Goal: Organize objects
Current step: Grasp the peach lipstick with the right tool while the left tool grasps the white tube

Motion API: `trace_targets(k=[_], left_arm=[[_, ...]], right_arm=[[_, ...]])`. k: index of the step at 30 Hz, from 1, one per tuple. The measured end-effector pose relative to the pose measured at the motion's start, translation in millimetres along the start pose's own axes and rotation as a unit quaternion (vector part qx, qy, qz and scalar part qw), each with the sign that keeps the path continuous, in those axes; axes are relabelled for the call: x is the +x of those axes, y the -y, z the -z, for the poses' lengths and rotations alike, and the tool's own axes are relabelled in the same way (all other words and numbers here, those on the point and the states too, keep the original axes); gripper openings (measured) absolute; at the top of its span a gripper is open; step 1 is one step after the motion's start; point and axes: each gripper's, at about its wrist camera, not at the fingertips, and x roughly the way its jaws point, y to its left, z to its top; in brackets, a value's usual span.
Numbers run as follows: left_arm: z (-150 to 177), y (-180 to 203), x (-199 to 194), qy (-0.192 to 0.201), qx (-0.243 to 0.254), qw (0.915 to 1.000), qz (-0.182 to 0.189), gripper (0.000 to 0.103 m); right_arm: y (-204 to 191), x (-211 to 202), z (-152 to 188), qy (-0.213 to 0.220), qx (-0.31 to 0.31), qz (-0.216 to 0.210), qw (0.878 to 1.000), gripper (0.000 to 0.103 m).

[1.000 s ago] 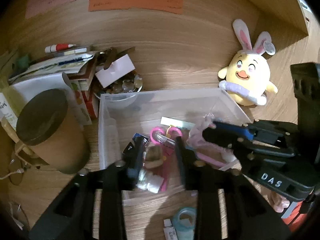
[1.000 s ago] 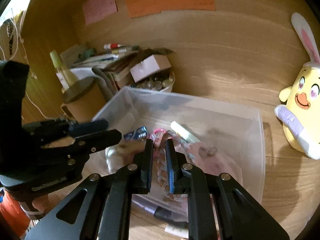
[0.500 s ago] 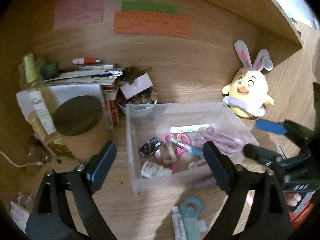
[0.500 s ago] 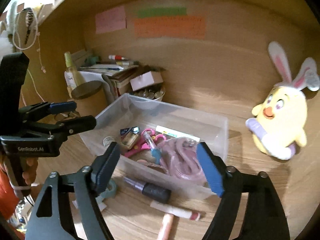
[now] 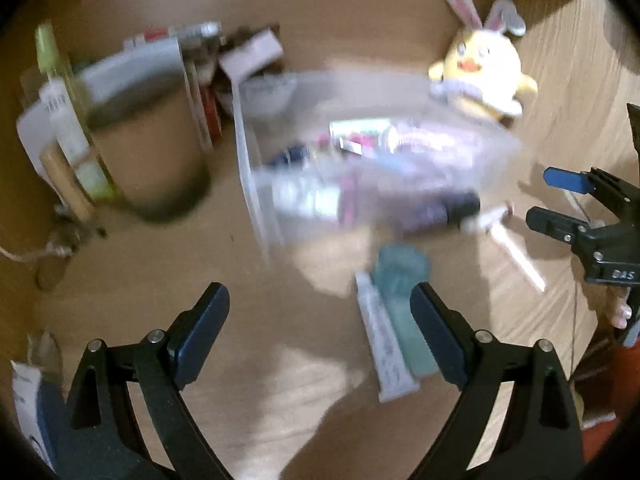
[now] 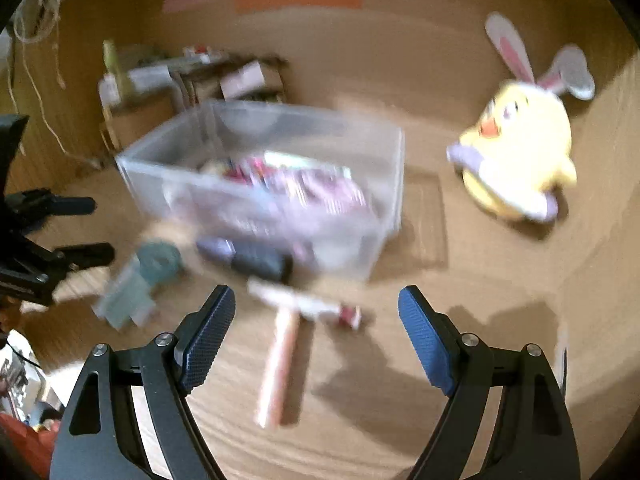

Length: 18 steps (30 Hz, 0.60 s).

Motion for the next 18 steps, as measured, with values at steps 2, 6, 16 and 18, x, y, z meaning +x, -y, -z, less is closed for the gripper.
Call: trace_targets(k=[2,6,16,18], left_arm=[[7,1,4,-0.01,0.002,0.9999,0.001,0.086],[17,8,8,-0.015,0.015,0.9998,0.0,0.065],[20,3,6,-0.012,0.012,0.9998,-0.001,0.037],[20,-1,8,-0.023,0.003,0.9997,0.011,0.037]], right_arm=[[1,6,11,-0.016,0.003,0.001,1.0,0.081],[-1,13,23,-0.034,0.011,-0.01,0.999,0.067],[-13,21,31,-0.056,0.01,-0.029,0.998,0.017],[-13,20,31,-0.054,0.012,-0.029,0.998,0.014]])
